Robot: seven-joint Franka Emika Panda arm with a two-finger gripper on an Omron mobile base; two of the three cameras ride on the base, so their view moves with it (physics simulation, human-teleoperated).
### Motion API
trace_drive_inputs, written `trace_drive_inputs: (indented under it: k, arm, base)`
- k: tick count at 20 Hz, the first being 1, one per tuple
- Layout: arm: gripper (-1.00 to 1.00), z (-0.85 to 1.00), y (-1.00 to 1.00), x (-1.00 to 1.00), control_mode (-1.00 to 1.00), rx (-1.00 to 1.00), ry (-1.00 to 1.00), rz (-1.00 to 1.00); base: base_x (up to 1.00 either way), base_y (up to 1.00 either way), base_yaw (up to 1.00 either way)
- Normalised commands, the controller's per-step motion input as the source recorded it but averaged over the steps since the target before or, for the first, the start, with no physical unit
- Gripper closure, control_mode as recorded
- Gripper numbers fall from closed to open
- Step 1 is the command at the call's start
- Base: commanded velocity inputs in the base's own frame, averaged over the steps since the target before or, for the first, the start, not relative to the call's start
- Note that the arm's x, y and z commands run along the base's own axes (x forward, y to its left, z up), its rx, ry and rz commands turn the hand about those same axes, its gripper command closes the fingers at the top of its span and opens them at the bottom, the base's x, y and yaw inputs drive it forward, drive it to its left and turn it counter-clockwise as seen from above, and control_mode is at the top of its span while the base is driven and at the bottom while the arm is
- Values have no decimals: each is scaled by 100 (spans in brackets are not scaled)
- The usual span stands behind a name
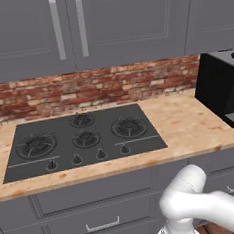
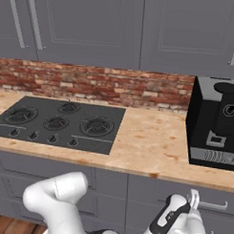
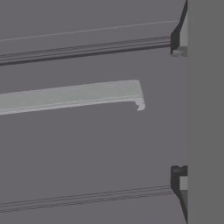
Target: Take the tongs from the drawer on the right and place them on the dining counter next to the tray containing the kebab skewer.
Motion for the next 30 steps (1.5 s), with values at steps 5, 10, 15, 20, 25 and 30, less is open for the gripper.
trace_drive_inputs:
  k: [5,10,15,20,25,30]
  arm:
    - [-100,-23,-13,24,-100,0,0,0]
    - [-100,-24,-17,12,-100,0,-1,0]
    - [-100,-24,-22,9,-100,0,0,0]
    - [-100,-22,-23,9,-100,0,-1,0]
    - [-100,-20,-23,12,-100,0,0,0]
    - [-100,-20,-16,15,-100,0,-1,0]
  base:
    - [0,0,0]
    - [0,0,0]
    - [0,0,0]
    - [0,0,0]
    - [0,0,0]
    - [0,0,0]
